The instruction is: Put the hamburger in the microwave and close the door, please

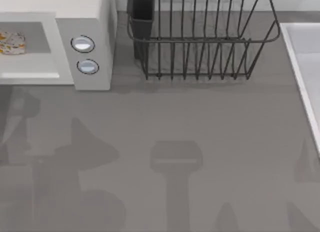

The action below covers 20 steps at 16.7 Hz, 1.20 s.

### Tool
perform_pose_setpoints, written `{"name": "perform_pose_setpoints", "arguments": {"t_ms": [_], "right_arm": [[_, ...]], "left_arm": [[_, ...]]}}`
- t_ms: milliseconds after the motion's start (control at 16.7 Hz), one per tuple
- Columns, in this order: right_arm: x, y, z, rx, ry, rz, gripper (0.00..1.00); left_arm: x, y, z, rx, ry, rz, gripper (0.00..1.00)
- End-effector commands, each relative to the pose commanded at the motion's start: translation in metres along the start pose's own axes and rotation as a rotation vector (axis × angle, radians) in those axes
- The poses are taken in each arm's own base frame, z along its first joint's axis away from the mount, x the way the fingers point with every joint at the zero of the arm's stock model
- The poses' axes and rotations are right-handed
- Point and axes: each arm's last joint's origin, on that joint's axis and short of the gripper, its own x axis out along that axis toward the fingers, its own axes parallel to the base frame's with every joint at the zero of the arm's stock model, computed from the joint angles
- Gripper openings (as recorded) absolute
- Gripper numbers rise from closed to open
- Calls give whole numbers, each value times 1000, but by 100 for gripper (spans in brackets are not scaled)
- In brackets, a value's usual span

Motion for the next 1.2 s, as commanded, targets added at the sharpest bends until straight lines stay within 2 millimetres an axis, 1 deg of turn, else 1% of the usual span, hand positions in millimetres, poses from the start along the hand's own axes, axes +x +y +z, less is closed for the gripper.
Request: {"name": "perform_pose_setpoints", "arguments": {"t_ms": [120, 240, 480, 660, 780, 960, 1080, 1200], "right_arm": [[0, 0, 0, 0, 0, 0, 100], [0, 0, 0, 0, 0, 0, 100], [0, 0, 0, 0, 0, 0, 100], [0, 0, 0, 0, 0, 0, 100], [0, 0, 0, 0, 0, 0, 100], [0, 0, 0, 0, 0, 0, 100], [0, 0, 0, 0, 0, 0, 100], [0, 0, 0, 0, 0, 0, 100]], "left_arm": [[-11, -7, 2, 3, -9, 1, 100], [-28, -17, 4, 8, -32, 4, 100], [-77, -41, 3, 27, -125, 16, 100], [-116, -57, -10, 40, -232, 22, 100], [-134, -64, -25, 40, -294, 23, 100], [-145, -71, -49, 29, -346, 21, 100], [-147, -73, -61, 18, -362, 19, 100], [-146, -75, -69, 11, -367, 17, 100]]}}
